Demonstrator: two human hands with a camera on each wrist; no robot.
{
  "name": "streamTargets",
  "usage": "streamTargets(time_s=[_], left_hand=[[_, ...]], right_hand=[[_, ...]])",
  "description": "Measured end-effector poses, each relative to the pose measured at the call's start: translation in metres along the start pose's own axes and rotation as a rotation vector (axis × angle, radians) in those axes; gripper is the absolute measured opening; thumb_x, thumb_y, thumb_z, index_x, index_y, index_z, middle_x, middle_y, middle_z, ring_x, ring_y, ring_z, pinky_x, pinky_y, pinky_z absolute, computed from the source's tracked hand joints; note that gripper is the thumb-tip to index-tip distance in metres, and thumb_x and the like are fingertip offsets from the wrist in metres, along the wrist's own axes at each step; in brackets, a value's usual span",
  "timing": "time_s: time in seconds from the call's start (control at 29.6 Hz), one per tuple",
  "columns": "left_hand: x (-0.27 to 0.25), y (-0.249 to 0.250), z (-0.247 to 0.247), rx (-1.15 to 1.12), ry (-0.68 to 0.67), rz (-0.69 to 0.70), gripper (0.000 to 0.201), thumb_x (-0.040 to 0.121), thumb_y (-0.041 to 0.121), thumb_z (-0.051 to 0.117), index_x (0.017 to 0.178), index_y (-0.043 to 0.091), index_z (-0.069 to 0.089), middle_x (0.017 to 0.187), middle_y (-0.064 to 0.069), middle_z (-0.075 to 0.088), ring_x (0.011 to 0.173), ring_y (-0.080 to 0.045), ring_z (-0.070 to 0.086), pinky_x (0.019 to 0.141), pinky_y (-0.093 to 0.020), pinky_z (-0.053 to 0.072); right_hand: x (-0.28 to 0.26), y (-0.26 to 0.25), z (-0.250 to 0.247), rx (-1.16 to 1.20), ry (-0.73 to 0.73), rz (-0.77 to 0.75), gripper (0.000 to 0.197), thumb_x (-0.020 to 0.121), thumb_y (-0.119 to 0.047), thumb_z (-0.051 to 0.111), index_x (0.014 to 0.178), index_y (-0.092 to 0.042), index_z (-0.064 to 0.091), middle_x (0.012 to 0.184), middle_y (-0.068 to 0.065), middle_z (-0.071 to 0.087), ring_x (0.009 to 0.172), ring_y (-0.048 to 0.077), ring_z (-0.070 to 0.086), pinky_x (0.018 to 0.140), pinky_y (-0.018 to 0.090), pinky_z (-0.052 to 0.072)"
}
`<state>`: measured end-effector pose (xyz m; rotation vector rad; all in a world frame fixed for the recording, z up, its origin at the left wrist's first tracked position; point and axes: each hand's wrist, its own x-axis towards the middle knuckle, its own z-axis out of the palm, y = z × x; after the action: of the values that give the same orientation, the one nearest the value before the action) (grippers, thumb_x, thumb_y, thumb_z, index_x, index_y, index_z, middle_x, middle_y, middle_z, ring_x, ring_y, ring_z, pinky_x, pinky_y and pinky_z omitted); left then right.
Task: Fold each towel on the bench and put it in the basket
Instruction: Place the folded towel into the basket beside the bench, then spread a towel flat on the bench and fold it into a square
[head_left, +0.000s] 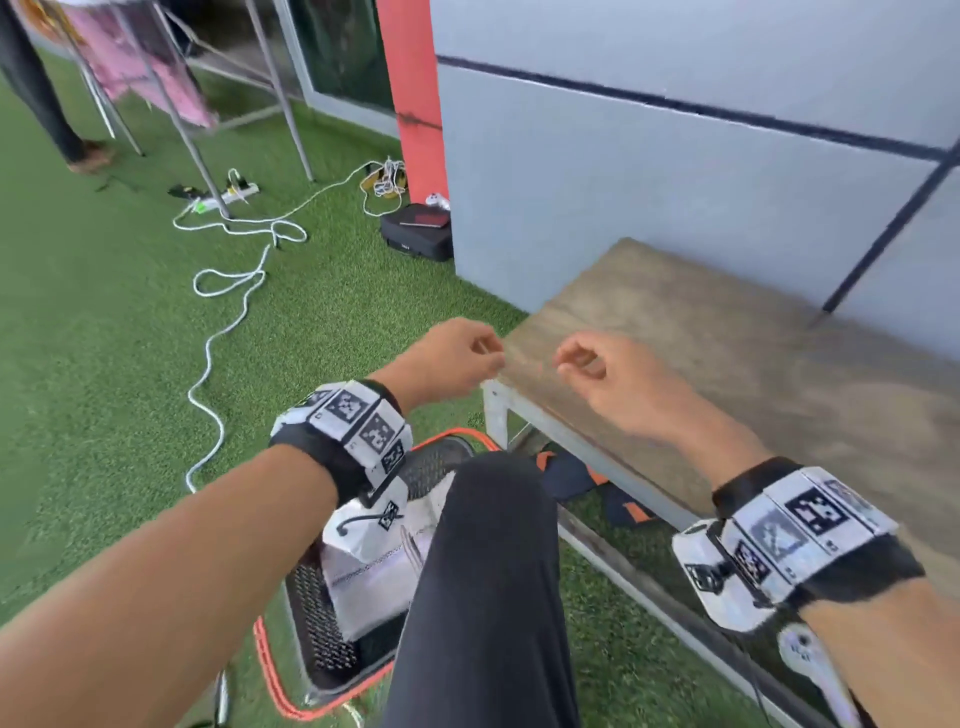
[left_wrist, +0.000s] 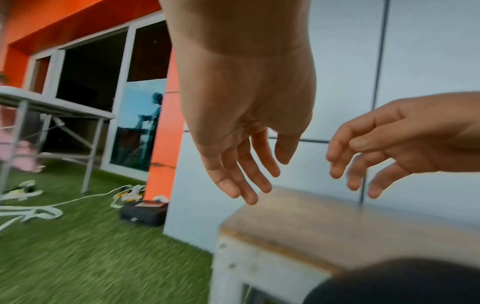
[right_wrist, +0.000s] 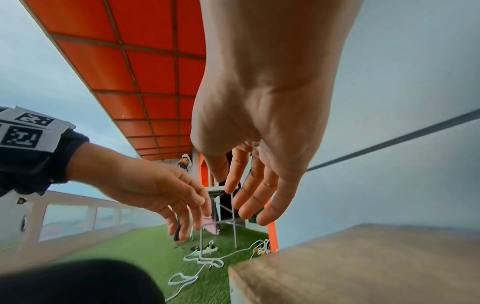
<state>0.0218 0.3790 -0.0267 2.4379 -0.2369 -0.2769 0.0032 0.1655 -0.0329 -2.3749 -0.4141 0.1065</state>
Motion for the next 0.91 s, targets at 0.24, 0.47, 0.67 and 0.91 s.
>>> streamTargets(time_s=[0.24, 0.47, 0.67, 0.91], left_hand=[[0.011, 0.146, 0.061, 0.024, -0.108, 0.286, 0.012, 0.092, 0.026, 0.063, 0.086, 0.018, 0.069, 0.085, -0.002, 0.074, 0.078, -0.019, 0.071, 0.073, -0.029, 0.054], [0.012, 0.256, 0.18, 0.081, -0.288, 0.471, 0.014, 0.093, 0.029, 0.063, 0.089, 0.019, 0.07, 0.084, 0.005, 0.068, 0.074, -0.01, 0.06, 0.069, -0.026, 0.043], [0.011, 0.325, 0.29, 0.134, -0.521, 0.586, 0.022, 0.096, 0.03, 0.06, 0.105, 0.014, 0.072, 0.108, 0.0, 0.07, 0.098, -0.018, 0.064, 0.079, -0.025, 0.043], [0.002, 0.38, 0.38, 0.146, -0.599, 0.662, 0.02, 0.095, 0.027, 0.061, 0.105, 0.012, 0.07, 0.113, -0.003, 0.067, 0.105, -0.02, 0.061, 0.082, -0.025, 0.04]], right_hand=[[-0.101, 0.032, -0.085, -0.06, 0.156, 0.123, 0.01, 0.098, -0.026, 0.06, 0.1, -0.022, 0.069, 0.088, -0.008, 0.064, 0.077, 0.004, 0.059, 0.063, 0.017, 0.04], [-0.219, 0.124, -0.138, -0.071, 0.318, 0.477, 0.01, 0.099, -0.029, 0.057, 0.102, -0.022, 0.064, 0.099, -0.005, 0.065, 0.092, 0.015, 0.061, 0.077, 0.028, 0.044], [-0.325, 0.215, -0.167, -0.097, 0.428, 0.858, 0.02, 0.095, -0.029, 0.06, 0.11, -0.015, 0.061, 0.108, 0.002, 0.062, 0.104, 0.024, 0.059, 0.085, 0.034, 0.045], [-0.397, 0.3, -0.191, -0.263, 0.451, 1.113, 0.05, 0.092, -0.028, 0.056, 0.14, -0.015, 0.046, 0.151, 0.016, 0.032, 0.144, 0.035, 0.023, 0.115, 0.043, 0.025]])
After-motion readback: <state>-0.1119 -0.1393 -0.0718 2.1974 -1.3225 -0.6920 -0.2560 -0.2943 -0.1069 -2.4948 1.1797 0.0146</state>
